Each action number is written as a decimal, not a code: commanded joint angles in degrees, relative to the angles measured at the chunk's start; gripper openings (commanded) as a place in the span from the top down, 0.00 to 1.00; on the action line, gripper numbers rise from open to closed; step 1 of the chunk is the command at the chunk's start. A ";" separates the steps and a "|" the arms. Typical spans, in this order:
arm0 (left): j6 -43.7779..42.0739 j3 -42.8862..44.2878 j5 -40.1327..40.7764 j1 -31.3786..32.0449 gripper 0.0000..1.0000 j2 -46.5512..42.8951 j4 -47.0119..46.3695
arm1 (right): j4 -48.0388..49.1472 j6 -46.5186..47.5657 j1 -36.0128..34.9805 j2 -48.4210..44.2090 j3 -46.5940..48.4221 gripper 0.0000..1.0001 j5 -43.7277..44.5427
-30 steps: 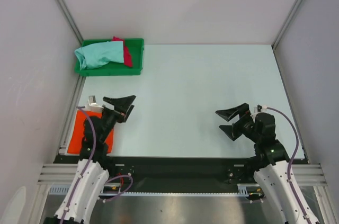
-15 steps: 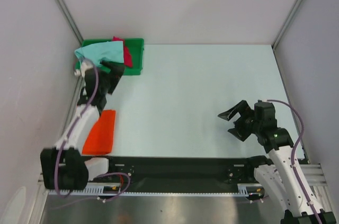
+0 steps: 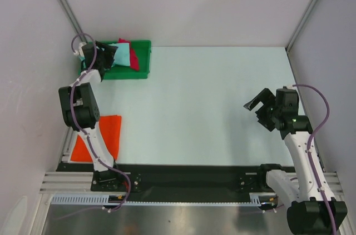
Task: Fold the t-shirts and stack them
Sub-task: Grab the tshirt from the pile, then move the tshirt to the center of the board, then flatten the tshirt out
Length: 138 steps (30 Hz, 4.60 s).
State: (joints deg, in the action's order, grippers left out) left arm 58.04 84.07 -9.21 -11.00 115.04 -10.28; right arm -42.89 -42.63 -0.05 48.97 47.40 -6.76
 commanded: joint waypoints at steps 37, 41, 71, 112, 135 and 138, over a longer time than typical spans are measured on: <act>18.86 25.62 8.09 -4.55 0.68 22.59 8.72 | 6.25 -1.23 7.35 20.28 8.59 0.00 0.35; 19.13 23.34 5.44 -4.55 0.90 19.70 5.81 | 6.59 -1.05 7.44 20.46 8.68 0.00 -0.26; 39.09 -12.61 -14.42 0.19 1.00 -8.84 -56.43 | 5.63 3.96 -6.01 12.92 7.46 0.00 -2.99; -34.57 -4.73 -13.19 41.51 0.13 -12.69 33.75 | 7.65 21.54 -9.00 40.13 12.62 0.19 -9.67; -34.05 21.57 -18.12 38.96 0.46 15.56 35.78 | 13.71 18.20 -3.46 57.99 23.00 0.52 -16.35; -33.08 21.57 -18.65 38.87 0.66 15.74 34.11 | 13.36 18.46 -3.02 58.25 23.88 0.73 -16.70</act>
State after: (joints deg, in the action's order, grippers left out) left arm 24.27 102.89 -25.71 28.14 131.00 27.07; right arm -30.11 -24.58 -3.77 106.78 68.42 -23.40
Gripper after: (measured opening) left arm 0.431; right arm 0.370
